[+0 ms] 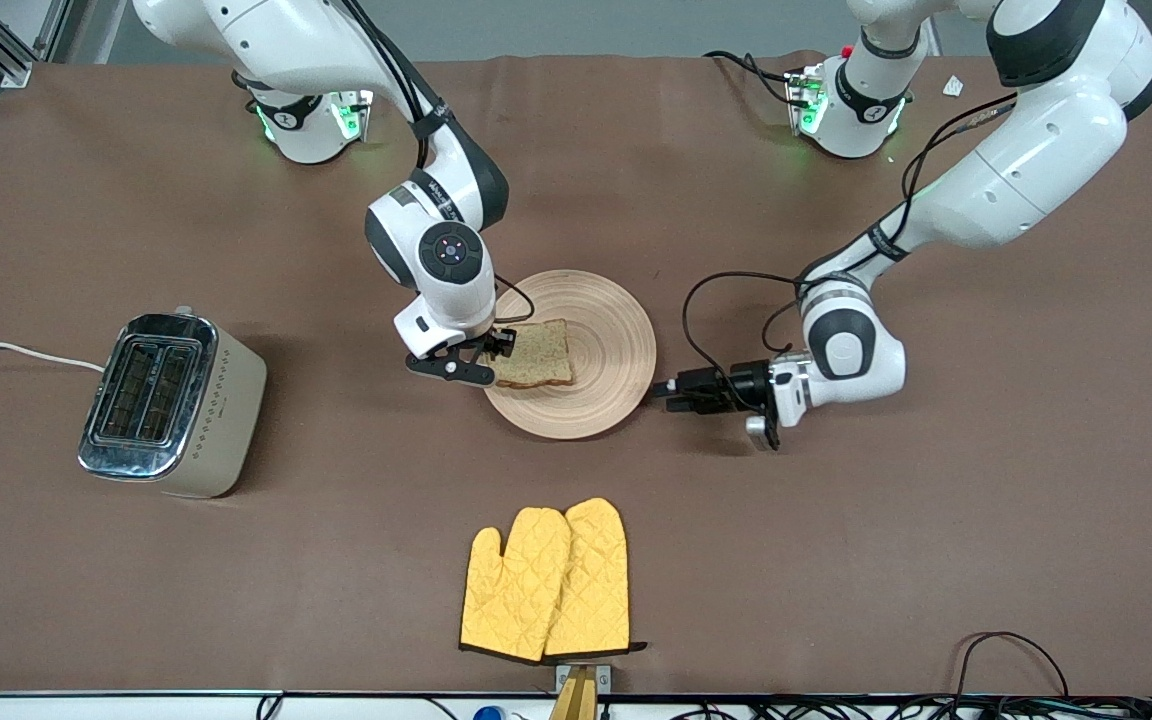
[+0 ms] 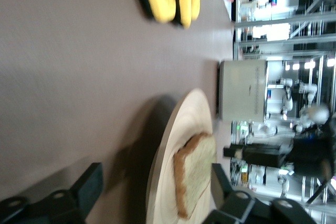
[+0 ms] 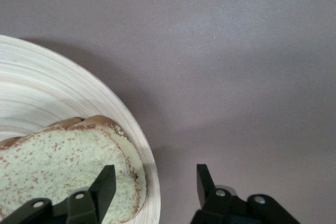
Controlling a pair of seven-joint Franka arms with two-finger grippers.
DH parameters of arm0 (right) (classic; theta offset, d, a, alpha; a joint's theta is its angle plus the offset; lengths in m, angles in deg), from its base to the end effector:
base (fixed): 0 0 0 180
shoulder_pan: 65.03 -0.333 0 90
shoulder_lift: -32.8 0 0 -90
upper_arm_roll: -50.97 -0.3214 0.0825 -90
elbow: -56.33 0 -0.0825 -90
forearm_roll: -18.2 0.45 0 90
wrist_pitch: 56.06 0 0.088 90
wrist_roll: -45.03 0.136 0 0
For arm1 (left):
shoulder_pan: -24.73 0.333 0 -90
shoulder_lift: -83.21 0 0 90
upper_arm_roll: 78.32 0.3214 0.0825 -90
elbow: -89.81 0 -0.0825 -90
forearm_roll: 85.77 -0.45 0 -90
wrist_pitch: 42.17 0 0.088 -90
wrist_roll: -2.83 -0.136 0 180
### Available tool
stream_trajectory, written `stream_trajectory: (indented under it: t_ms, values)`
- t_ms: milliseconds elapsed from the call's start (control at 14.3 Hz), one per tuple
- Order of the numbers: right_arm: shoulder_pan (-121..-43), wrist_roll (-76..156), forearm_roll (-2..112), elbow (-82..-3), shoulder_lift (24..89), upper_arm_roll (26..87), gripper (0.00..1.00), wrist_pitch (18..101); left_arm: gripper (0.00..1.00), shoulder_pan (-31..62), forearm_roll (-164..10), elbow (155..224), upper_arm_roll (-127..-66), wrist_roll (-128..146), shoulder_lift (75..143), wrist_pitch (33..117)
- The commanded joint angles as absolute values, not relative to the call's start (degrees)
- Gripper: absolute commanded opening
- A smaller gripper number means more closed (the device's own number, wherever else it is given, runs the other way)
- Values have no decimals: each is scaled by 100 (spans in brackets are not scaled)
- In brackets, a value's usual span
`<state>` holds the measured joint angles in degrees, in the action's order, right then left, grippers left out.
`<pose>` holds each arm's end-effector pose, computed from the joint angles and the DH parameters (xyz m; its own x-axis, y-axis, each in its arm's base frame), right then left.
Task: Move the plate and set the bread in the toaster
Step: 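Lower the right gripper onto the bread while the left gripper releases, then close the right gripper on the bread while the left gripper withdraws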
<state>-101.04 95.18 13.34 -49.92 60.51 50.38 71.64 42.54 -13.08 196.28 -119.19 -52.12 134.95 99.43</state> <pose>0.5458 0.3996 0.1815 0.9828 -0.1824 -0.0276 -0.1779 -0.9766 0.1207 0.6105 -0.2904 0.0684 0.9981 0.0550 0.0282 -0.0066 -0.3588 0.9334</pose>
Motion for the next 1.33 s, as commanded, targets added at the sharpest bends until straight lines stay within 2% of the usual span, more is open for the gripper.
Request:
stream_trajectory:
  t_ms: [0, 280, 560, 981, 1261]
  values:
    - [-10221, 9689, 1188, -4984, 6110, 5071, 70, 7226, 100, 4301, -1483, 19494, -11726, -4518, 13015, 9960]
    - [-10291, 9811, 1188, -4975, 6250, 5062, 70, 7401, 100, 4731, -2834, 18984, -11699, -3131, 12962, 9898]
    - [-10370, 9891, 1188, -4966, 6330, 5062, 63, 7437, 100, 4820, -3917, 18554, -11717, -1575, 12715, 9662]
    - [-10371, 9891, 1223, -4914, 6339, 5062, 54, 7437, 100, 4986, -4647, 18403, -11673, -141, 11916, 9109]
    - [-10371, 10022, 1232, -4896, 6374, 5062, 47, 7506, 100, 5101, -5771, 18280, -11681, 1079, 11468, 8633]
